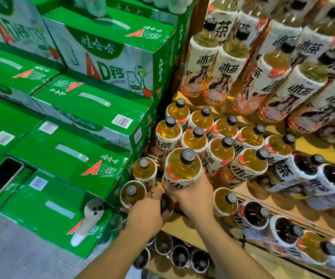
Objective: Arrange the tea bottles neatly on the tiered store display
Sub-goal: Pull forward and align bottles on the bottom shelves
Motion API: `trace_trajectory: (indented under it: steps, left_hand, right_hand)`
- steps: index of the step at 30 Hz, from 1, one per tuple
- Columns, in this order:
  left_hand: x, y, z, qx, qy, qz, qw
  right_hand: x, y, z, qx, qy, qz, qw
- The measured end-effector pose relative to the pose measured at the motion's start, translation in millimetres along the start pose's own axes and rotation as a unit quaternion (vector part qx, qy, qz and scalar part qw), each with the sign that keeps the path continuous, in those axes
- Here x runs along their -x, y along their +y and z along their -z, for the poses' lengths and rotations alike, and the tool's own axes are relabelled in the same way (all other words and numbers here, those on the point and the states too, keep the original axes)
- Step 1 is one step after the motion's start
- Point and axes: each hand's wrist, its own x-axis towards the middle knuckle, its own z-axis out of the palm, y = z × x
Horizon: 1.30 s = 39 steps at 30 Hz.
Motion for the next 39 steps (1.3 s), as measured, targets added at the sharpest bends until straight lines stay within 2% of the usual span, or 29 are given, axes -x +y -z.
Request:
trace_trajectory:
  steps: [4,10,18,21,25,33,36,39]
  left_hand:
    - [0,-1,0,-0.005,-0.011,-0.001,1.000]
    - [4,-10,1,-0.012,-0.029,-0.029,0.999]
    - [12,-10,-7,-0.015,-0.031,-0.037,0.999]
    - [12,-9,-9,-0.014,-0.034,-0.040,0.999]
    - [10,-11,-12,0.000,-0.027,-0.039,0.999]
    - [9,-19,-13,0.034,0.013,-0.024,0.999]
    - [8,-20,-15,0.044,0.020,-0.027,0.998]
    - [6,-20,-16,0.054,0.018,-0.029,0.998]
  right_hand:
    - [-11,13,-32,-0.016,0.008,-0.037,0.999]
    - [-21,43,-76,0.054,0.005,-0.065,0.996]
    - [-24,44,-86,0.161,0.005,-0.114,0.980]
    - [-26,43,-88,0.168,-0.004,-0.127,0.978]
    - [-35,44,-89,0.125,-0.039,-0.188,0.973]
    - [-40,53,-98,-0.101,-0.026,-0.286,0.953]
    - [-40,52,-97,-0.103,-0.029,-0.270,0.957]
    - [-37,51,-93,-0.053,-0.055,-0.251,0.965]
